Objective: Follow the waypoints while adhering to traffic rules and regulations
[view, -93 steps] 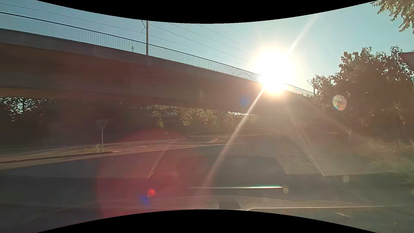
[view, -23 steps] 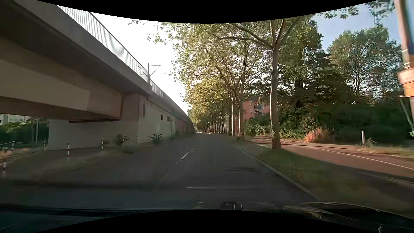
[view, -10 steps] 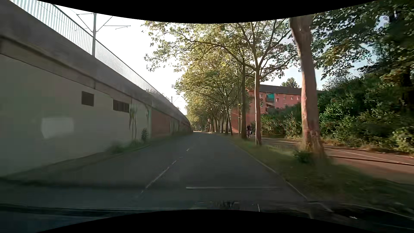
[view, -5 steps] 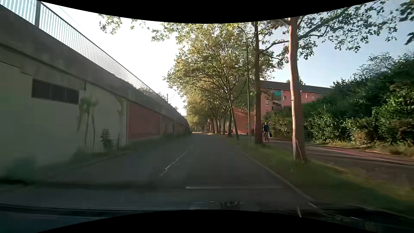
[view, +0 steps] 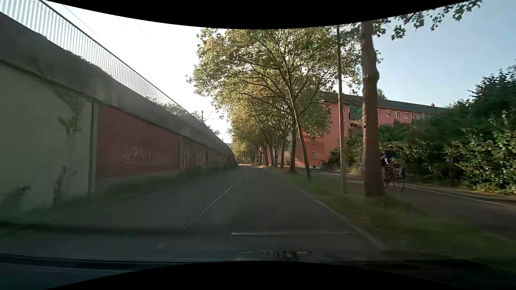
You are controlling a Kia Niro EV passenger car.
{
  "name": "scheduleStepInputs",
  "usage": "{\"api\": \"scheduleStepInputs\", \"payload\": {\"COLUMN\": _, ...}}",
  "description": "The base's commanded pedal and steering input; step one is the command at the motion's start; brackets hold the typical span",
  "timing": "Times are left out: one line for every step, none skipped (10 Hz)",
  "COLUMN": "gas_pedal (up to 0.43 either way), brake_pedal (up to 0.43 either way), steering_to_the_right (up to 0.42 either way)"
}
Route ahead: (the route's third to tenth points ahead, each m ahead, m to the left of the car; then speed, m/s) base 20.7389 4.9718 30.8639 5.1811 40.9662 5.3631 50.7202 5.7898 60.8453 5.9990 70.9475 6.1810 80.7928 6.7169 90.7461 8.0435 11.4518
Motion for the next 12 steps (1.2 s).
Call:
{"api": "scheduleStepInputs", "payload": {"gas_pedal": 0.067, "brake_pedal": 0.0, "steering_to_the_right": -0.004}}
{"api": "scheduleStepInputs", "payload": {"gas_pedal": 0.067, "brake_pedal": 0.0, "steering_to_the_right": -0.005}}
{"api": "scheduleStepInputs", "payload": {"gas_pedal": 0.067, "brake_pedal": 0.0, "steering_to_the_right": -0.005}}
{"api": "scheduleStepInputs", "payload": {"gas_pedal": 0.067, "brake_pedal": 0.0, "steering_to_the_right": -0.005}}
{"api": "scheduleStepInputs", "payload": {"gas_pedal": 0.067, "brake_pedal": 0.0, "steering_to_the_right": -0.005}}
{"api": "scheduleStepInputs", "payload": {"gas_pedal": 0.067, "brake_pedal": 0.0, "steering_to_the_right": -0.005}}
{"api": "scheduleStepInputs", "payload": {"gas_pedal": 0.079, "brake_pedal": 0.0, "steering_to_the_right": -0.005}}
{"api": "scheduleStepInputs", "payload": {"gas_pedal": 0.079, "brake_pedal": 0.0, "steering_to_the_right": -0.005}}
{"api": "scheduleStepInputs", "payload": {"gas_pedal": 0.079, "brake_pedal": 0.0, "steering_to_the_right": -0.005}}
{"api": "scheduleStepInputs", "payload": {"gas_pedal": 0.079, "brake_pedal": 0.0, "steering_to_the_right": -0.005}}
{"api": "scheduleStepInputs", "payload": {"gas_pedal": 0.079, "brake_pedal": 0.0, "steering_to_the_right": -0.006}}
{"api": "scheduleStepInputs", "payload": {"gas_pedal": 0.079, "brake_pedal": 0.0, "steering_to_the_right": -0.007}}
